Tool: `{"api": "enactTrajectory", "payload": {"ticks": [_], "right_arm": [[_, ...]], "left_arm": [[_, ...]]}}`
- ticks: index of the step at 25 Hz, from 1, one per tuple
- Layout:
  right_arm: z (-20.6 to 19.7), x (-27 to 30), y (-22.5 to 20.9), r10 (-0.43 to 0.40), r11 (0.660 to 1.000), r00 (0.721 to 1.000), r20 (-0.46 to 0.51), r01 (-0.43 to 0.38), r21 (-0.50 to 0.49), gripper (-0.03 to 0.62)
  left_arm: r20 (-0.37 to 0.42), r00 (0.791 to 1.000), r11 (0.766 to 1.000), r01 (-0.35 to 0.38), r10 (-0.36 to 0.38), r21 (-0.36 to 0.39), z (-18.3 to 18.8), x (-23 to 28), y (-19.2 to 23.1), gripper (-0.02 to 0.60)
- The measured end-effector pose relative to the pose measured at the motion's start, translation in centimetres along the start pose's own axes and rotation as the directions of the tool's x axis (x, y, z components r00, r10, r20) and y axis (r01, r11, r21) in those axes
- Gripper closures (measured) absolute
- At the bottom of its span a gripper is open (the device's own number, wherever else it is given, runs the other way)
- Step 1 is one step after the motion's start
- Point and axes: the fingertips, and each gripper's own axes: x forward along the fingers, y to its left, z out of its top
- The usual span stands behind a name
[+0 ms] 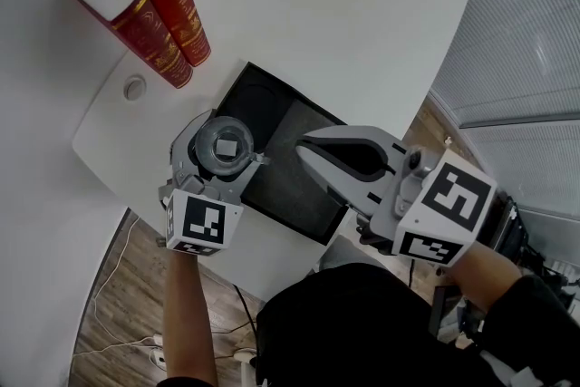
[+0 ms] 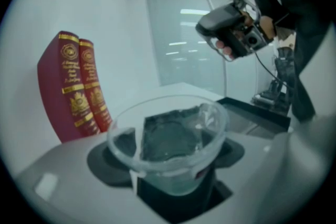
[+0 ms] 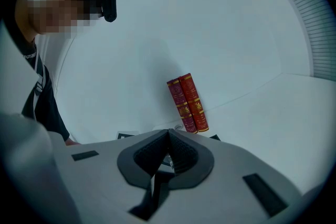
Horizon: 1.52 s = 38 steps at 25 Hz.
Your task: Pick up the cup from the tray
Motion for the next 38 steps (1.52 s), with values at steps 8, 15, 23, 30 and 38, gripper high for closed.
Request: {"api": "enactTrajectory", "payload": {"ticks": [8,15,23,30,38], "right_arm": [[0.3,-0.2,-0.1,-0.005,1.0,1.0,0.012,0.006,-0.004,0.58],[0.6,-0.6,0.3,0.008,1.0,1.0,0.025,-0.008,-0.012,0.58],[1.5,-1.1,1.2,0.032,0.999,0.998,0.051,-0.03,-0.033,0.58],[2.7,-2.7,2.4,0.061,0.996,0.994,0.093,-0.055,-0.065,0.58],[3.2,-5.4,4.3,0.103,0.99,0.988,0.119,-0.09,-0.106,0.58]], "left_arm": [[0.011,1.0,0.999,-0.012,0.012,-0.052,0.1,-0.7,-0.3,0.177],[0.037,0.996,0.986,-0.076,0.083,-0.147,1.4,-2.3,0.7,0.177],[0.043,0.985,0.963,-0.156,0.169,-0.218,3.1,-4.7,1.2,0.178],[0.026,0.966,0.929,-0.238,0.256,-0.284,5.4,-7.2,0.9,0.178],[0.007,0.939,0.886,-0.322,0.344,-0.335,8.1,-10.1,-0.6,0.178]]}}
